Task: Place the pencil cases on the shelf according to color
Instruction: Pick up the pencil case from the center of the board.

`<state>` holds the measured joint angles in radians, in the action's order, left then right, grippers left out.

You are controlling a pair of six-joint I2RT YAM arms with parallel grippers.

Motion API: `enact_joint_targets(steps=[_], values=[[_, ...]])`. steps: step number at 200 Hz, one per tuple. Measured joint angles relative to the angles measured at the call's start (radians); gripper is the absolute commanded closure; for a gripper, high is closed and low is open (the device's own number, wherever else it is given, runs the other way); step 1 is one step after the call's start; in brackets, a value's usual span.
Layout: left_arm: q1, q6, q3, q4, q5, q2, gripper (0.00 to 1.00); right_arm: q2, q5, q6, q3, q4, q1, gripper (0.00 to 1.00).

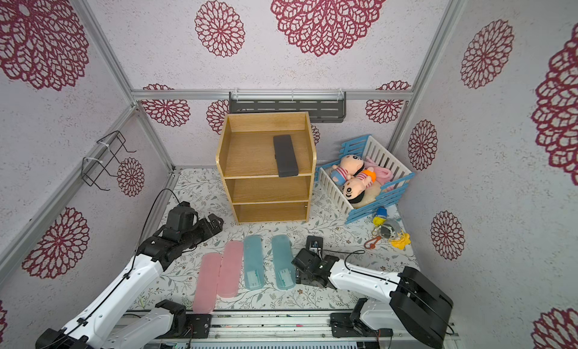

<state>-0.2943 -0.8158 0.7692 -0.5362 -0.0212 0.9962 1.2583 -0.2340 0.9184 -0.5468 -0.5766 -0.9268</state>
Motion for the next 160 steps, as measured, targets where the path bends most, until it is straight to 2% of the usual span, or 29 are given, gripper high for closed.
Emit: enact_joint_targets(steps=[17,59,111,160], values=[[0.0,0.0,0.0,0.0,-0.005,-0.001,0.03,-0.004,-0.01,0.008,0.005,0.006,-0.005,0.21],[0.0,-0.002,0.0,0.0,-0.02,-0.014,0.03,-0.061,-0.004,0.029,0.027,-0.004,-0.014,0.38],[-0.002,-0.019,0.0,0.0,-0.039,-0.05,0.03,-0.261,-0.005,0.018,0.017,-0.038,-0.039,0.4],[-0.002,-0.038,0.0,0.01,-0.058,-0.083,0.03,-0.328,-0.005,-0.04,-0.065,-0.027,-0.081,0.43]])
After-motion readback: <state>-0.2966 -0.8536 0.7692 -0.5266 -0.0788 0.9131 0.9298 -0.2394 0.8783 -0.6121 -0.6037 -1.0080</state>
